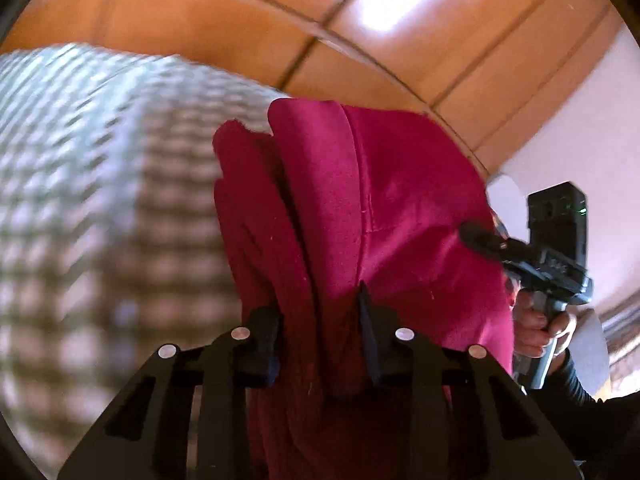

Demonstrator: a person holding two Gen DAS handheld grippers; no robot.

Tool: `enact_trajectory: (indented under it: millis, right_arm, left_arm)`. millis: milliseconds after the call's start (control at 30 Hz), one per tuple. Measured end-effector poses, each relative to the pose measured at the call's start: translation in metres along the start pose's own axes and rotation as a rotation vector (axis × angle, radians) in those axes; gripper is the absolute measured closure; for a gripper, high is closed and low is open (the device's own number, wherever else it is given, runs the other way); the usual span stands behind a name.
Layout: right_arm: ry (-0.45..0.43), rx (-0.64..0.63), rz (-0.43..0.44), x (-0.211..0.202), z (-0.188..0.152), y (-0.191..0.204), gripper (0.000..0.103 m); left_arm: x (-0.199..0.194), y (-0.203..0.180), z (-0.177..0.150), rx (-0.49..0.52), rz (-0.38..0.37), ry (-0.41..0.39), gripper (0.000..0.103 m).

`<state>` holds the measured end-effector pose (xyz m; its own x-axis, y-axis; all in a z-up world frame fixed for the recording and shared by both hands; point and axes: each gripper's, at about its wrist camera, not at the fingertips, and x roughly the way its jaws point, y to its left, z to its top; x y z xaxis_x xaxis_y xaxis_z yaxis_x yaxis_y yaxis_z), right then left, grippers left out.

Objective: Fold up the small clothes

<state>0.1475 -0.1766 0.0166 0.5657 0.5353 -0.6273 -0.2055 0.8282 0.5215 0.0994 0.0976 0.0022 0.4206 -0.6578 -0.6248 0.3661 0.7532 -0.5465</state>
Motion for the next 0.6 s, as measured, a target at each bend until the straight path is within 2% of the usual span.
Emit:
enact_trajectory:
  millis: [133, 200, 267, 333, 400, 433, 500, 533, 600]
  right_arm:
    - [-0.159, 0.058, -0.126, -0.064, 0.022, -0.035, 0.072]
    - [-0.204, 0.106, -0.194, -0.088, 0.02, -0.056, 0.072]
    - [-0.238, 0.176, -0.304, -0.113, 0.01, -0.085, 0.072]
    - [-0.241, 0.228, -0.456, -0.127, -0.008, -0.114, 0.072]
    - [-0.205, 0.274, -0.592, -0.129, -0.026, -0.143, 0.071]
    - [-0.167, 0.341, -0.618, -0.121, -0.046, -0.171, 0.07]
    - [-0.196, 0.351, -0.589, -0.123, -0.054, -0.177, 0.068]
    - [-0.197, 0.353, -0.586, -0.122, -0.052, -0.176, 0.065]
    - [-0.2, 0.326, -0.597, -0.123, -0.045, -0.17, 0.057]
  left_arm:
    - [0.053, -0.066, 0.053, 0.145, -0.06, 0.013, 0.072]
    - [0.081, -0.092, 0.074, 0.19, -0.084, 0.034, 0.072]
    - [0.115, -0.122, 0.087, 0.246, -0.096, 0.074, 0.072]
    - [0.154, -0.152, 0.09, 0.325, -0.066, 0.123, 0.072]
    - [0.193, -0.178, 0.083, 0.413, 0.018, 0.175, 0.073]
    - [0.212, -0.188, 0.075, 0.475, 0.081, 0.199, 0.072]
    - [0.238, -0.202, 0.06, 0.558, 0.153, 0.2, 0.067]
    - [0.241, -0.204, 0.061, 0.577, 0.173, 0.179, 0.063]
    - [0.242, -0.199, 0.069, 0.527, 0.172, 0.185, 0.059]
